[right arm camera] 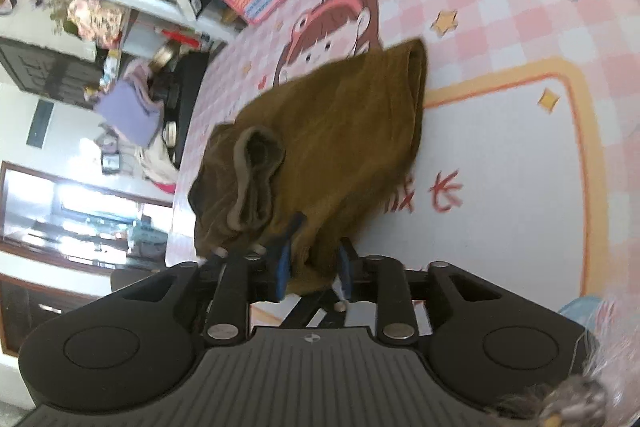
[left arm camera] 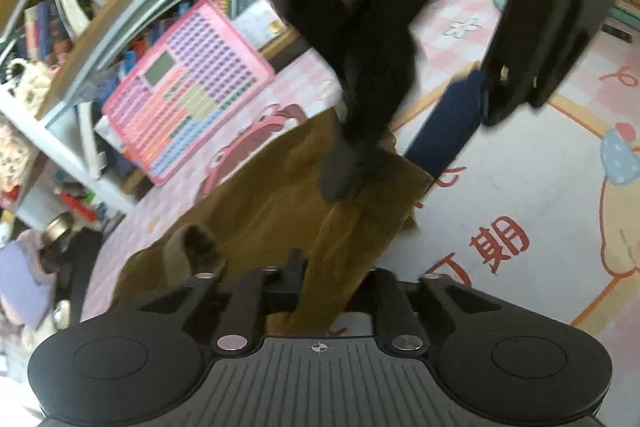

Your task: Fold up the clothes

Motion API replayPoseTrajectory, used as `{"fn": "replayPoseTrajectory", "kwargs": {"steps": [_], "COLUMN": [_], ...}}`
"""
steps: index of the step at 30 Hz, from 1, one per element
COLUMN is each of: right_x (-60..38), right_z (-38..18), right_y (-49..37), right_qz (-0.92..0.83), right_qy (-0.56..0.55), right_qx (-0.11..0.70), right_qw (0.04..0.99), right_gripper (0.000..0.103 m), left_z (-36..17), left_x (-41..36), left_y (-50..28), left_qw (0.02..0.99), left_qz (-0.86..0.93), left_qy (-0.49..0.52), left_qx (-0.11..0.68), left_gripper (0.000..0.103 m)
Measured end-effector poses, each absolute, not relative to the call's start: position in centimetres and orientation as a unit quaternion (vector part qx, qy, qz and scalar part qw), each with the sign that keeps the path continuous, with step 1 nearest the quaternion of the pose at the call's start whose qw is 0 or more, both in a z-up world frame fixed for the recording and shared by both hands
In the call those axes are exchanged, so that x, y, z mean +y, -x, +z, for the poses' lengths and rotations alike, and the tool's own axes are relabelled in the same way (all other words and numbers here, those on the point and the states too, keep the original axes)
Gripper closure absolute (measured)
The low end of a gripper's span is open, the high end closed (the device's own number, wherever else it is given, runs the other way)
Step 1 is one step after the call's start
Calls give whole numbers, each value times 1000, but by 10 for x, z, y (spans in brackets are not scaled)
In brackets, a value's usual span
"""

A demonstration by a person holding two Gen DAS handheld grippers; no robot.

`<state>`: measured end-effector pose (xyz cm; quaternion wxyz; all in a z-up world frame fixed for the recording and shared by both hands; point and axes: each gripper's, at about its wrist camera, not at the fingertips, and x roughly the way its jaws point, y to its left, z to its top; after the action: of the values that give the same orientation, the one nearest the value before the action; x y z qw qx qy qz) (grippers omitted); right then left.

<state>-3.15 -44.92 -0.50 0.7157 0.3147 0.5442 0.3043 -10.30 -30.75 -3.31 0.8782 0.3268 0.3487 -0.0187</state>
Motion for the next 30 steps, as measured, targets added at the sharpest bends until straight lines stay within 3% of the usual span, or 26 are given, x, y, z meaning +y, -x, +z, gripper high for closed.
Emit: {"fn": "replayPoseTrajectory", "kwargs": {"steps": [2,3,8,18,21,26,30], "right_x": [-458,-462,-465,-448,-443,-450,-460], "right_z": [-8,-12,-39,-56,-60,-64,-67], "right_y": [27,23,7,-15,-20,-22,-22], "right_qz": [293,284,253,242,236,221,208], "right_qy": [-323,-328,-380,-413,-420,-428,-434], "right_qx": [542,547,581,591,593,590,586], "right_qw": [718,716,674,649,645,648,652], "right_gripper": [39,37,31,31,37,70,76], "left_z": [-31,-27,-11,3,8,11,14], "left_x": [-306,-304,-297,-294,-295,-294,-294], "left_y": [103,104,106,123,129,135,139], "left_qw": [883,887,898,909,912,913,916], "left_qz": [-22,-22,-16,-19,-24,-30,-32], "left_qy": [-316,-309,-284,-245,-237,-228,-222], "left_qx": [346,343,337,336,334,336,334], "left_gripper": [99,99,99,99,99,99,99]}}
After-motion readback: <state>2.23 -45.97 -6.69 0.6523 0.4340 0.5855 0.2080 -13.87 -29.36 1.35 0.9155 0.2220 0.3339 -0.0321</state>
